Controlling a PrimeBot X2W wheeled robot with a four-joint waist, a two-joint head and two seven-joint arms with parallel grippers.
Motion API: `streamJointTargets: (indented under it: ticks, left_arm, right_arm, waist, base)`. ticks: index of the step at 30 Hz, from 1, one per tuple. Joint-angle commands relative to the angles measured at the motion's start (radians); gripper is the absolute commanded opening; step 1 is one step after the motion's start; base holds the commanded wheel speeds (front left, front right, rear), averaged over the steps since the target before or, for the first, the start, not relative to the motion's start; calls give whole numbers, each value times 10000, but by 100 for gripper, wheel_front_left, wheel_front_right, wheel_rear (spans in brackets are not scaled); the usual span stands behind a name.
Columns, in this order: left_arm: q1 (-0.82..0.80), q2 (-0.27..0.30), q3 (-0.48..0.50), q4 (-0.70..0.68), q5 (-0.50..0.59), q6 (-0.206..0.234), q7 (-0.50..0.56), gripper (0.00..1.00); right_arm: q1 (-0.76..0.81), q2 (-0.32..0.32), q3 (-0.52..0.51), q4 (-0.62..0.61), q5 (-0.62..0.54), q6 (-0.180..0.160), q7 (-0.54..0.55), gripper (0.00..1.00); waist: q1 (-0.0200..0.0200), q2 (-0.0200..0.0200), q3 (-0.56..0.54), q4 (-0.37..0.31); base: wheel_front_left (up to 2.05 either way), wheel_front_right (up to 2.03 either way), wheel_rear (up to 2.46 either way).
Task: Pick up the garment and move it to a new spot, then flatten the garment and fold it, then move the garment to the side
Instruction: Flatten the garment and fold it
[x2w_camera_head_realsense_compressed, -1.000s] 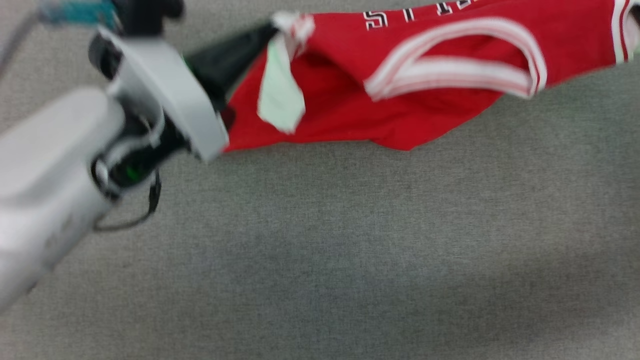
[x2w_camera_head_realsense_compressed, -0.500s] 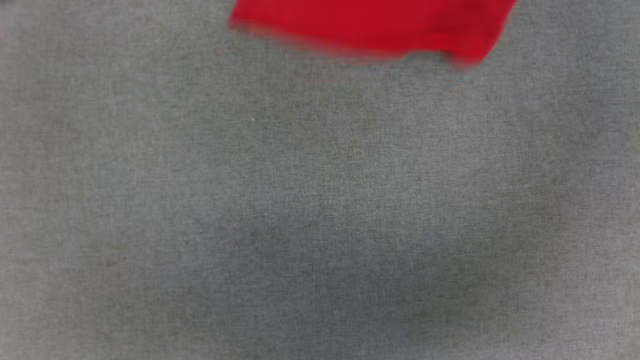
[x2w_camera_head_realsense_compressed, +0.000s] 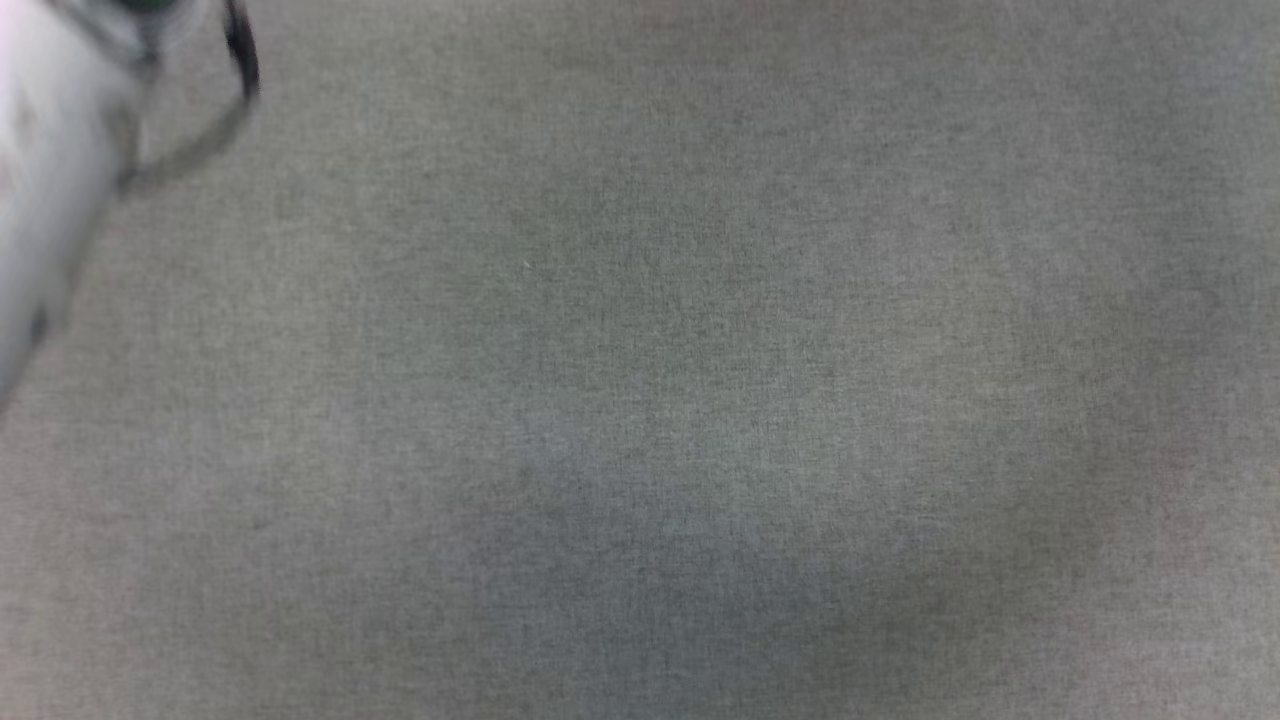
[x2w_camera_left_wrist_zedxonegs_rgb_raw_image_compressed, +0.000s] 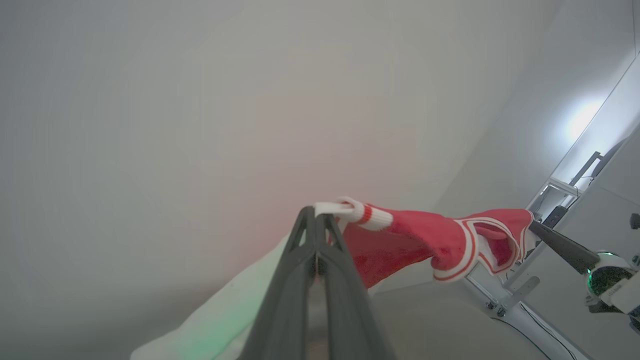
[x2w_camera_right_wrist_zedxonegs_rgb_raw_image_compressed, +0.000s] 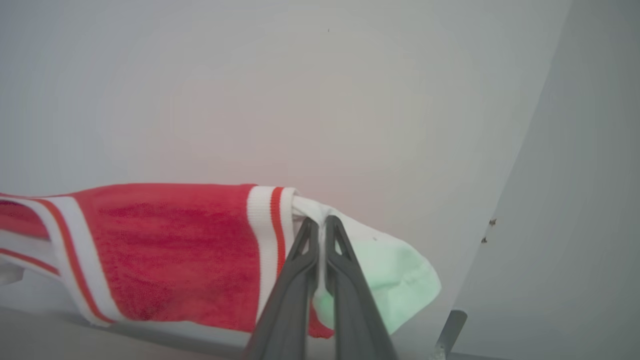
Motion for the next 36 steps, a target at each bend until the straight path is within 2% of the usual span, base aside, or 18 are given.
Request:
streamJointTargets:
  ticks: [1,8,16,26,34,36]
  left_arm:
    - [529,226,-128,-340,-11,18,-100,0]
    - [3544,1682,-538,-2612,-466,16,-679,0]
    - [6604,3307,-1066,-4999,-403,22,-968,0]
    - [9708,4882,-1321,-7784,-93,929,-1033,0]
    - [11211,5811,-1773,-9876,290,1721,-1011,0]
    - [11332,5907,-1843,-10138,328,1804,-966,0]
  right_arm:
    - [531,-182,130,-254,227,-17,131,0]
    - [3839,-1209,427,-2447,1412,-17,1128,0]
    - [7346,-2325,-239,-4852,2066,-18,2673,0]
    - [11113,-3125,-2285,-7641,1691,-20,4910,0]
    - [14092,-3059,-4011,-9786,1425,-18,6978,0]
    - [14453,-3006,-4252,-10054,1391,-18,7218,0]
  waist:
    - [0,0,-121,31]
    - [0,0,-517,-63]
    - [0,0,-1125,-160]
    - [0,0,-1511,-190]
    - [0,0,-1473,-60]
    - [0,0,-1465,-46]
  base:
    - [0,0,0]
    - [0,0,0]
    - [0,0,0]
    - [0,0,0]
    - [0,0,0]
    - [0,0,0]
